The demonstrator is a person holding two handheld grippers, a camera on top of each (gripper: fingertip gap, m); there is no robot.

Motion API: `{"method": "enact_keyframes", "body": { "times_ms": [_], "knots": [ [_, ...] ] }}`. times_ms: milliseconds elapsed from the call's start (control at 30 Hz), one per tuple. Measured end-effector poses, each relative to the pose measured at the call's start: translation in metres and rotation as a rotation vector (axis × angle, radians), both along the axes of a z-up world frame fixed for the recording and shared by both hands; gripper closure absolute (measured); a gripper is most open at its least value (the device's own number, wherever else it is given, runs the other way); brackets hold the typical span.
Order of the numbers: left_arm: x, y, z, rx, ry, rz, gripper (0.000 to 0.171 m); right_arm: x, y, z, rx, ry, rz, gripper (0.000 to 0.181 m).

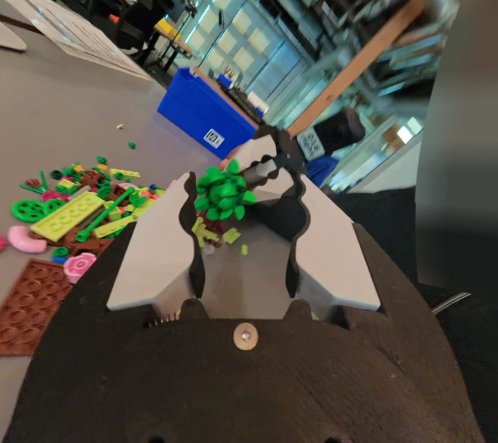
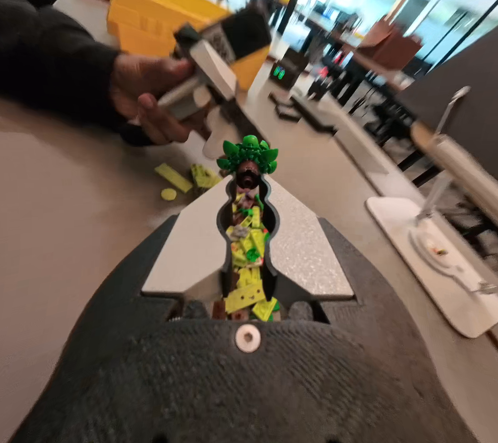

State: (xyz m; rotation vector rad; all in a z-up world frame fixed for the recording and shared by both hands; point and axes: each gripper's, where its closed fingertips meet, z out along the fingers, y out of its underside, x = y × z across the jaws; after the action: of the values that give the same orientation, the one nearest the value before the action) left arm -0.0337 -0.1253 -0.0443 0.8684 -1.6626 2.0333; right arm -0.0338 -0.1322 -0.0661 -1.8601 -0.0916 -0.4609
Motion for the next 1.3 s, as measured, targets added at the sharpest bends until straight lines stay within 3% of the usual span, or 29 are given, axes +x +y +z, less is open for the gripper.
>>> {"method": "enact_keyframes", "body": {
  "times_ms": [100,200,267,333,467,633,800,1033,1300],
  "knots": [
    [-0.006,-0.009,-0.024,0.309,-0.237,0.023,0.098,-0.004,0.0,-0.03,-0.137,0.198,0.056,0.169],
    [-0.003,-0.011,-0.052,0.666,-0.57,0.117,0.098,-0.008,-0.002,-0.05,-0.214,0.371,0.083,0.169],
    [-0.006,-0.015,-0.062,0.806,-0.727,0.144,0.104,-0.007,-0.002,-0.053,-0.22,0.408,0.064,0.169],
    [-0.011,-0.022,-0.07,0.871,-0.782,0.128,0.109,-0.008,-0.002,-0.056,-0.238,0.427,0.053,0.169],
    [-0.014,-0.025,-0.078,0.9,-0.799,0.112,0.139,-0.014,0.002,-0.058,-0.247,0.454,0.055,0.169],
    [-0.016,-0.024,-0.083,0.917,-0.772,0.077,0.15,-0.013,0.001,-0.061,-0.242,0.524,0.044,0.169],
    [-0.016,-0.023,-0.088,0.946,-0.763,0.067,0.153,-0.014,0.0,-0.063,-0.238,0.573,0.068,0.169],
    [-0.01,-0.019,-0.087,0.949,-0.724,0.098,0.16,-0.006,-0.005,-0.057,-0.228,0.452,0.069,0.157],
    [-0.005,-0.015,-0.087,0.946,-0.681,0.118,0.16,-0.002,-0.003,-0.051,-0.116,0.462,0.113,0.17]
  ]
}}
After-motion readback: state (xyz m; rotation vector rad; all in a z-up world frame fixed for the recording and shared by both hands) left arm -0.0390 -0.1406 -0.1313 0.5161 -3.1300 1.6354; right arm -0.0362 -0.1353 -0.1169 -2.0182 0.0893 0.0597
